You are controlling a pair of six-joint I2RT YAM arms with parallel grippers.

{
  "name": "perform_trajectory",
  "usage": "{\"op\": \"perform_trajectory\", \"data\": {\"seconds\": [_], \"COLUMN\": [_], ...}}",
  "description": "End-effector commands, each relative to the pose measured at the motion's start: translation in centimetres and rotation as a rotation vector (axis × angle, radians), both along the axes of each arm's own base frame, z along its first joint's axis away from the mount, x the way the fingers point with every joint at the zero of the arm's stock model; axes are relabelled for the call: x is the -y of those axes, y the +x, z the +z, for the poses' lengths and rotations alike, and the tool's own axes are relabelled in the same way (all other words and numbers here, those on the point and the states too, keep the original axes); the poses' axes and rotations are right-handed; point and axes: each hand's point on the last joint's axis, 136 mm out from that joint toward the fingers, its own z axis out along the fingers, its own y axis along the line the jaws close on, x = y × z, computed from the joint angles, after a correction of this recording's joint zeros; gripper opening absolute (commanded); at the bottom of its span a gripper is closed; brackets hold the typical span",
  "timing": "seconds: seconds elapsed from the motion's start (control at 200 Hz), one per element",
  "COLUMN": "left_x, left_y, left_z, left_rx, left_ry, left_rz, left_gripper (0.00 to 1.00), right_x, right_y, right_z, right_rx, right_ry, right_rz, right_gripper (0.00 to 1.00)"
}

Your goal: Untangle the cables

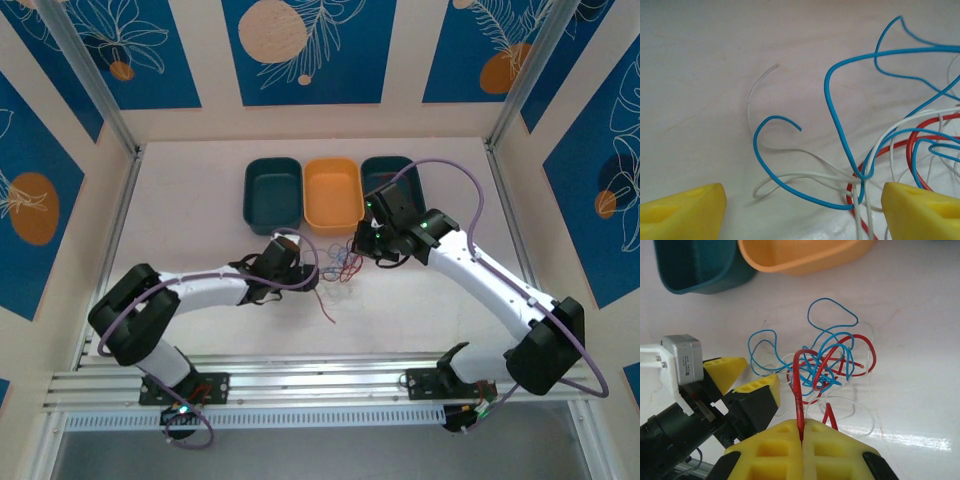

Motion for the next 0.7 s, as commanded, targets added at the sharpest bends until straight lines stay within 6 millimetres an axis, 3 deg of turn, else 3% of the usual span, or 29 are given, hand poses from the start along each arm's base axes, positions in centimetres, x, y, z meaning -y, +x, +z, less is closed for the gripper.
{"op": "perform_trajectory", "data": {"seconds": [0.0, 0.18, 0.31, 0.435, 0.5, 0.6, 0.695], "left_x": [-0.2, -0.5, -0.6, -1.1, -1.0, -0.3, 0.5], "left_y": [-0.4, -0.6, -0.8, -0.9, -0.9, -0.8, -0.6], "left_z": [0.9, 2.4, 4.6, 7.1, 8.5, 10.4, 10.7], "left_rx": [0.007, 0.026, 0.065, 0.124, 0.160, 0.224, 0.253], "left_ry": [-0.007, -0.020, -0.062, -0.106, -0.136, -0.189, -0.205], "left_rz": [0.009, 0.014, 0.007, 0.020, 0.010, -0.035, -0.068], "left_gripper": [0.81, 0.82, 0.82, 0.88, 1.00, 1.00, 1.00], "right_x": [0.4, -1.4, -2.4, -3.1, -3.5, -3.9, -4.5], "right_y": [-0.2, -0.4, -0.9, -1.4, -1.7, -1.7, -1.6], "right_z": [1.8, 4.4, 6.1, 6.4, 6.3, 6.1, 6.4], "right_rx": [0.069, 0.150, 0.197, 0.244, 0.261, 0.281, 0.301], "right_ry": [-0.047, 0.027, 0.078, 0.095, 0.107, 0.119, 0.141], "right_rz": [0.052, 0.157, 0.234, 0.302, 0.327, 0.341, 0.349], "right_gripper": [0.00, 0.00, 0.00, 0.00, 0.00, 0.00, 0.00]}}
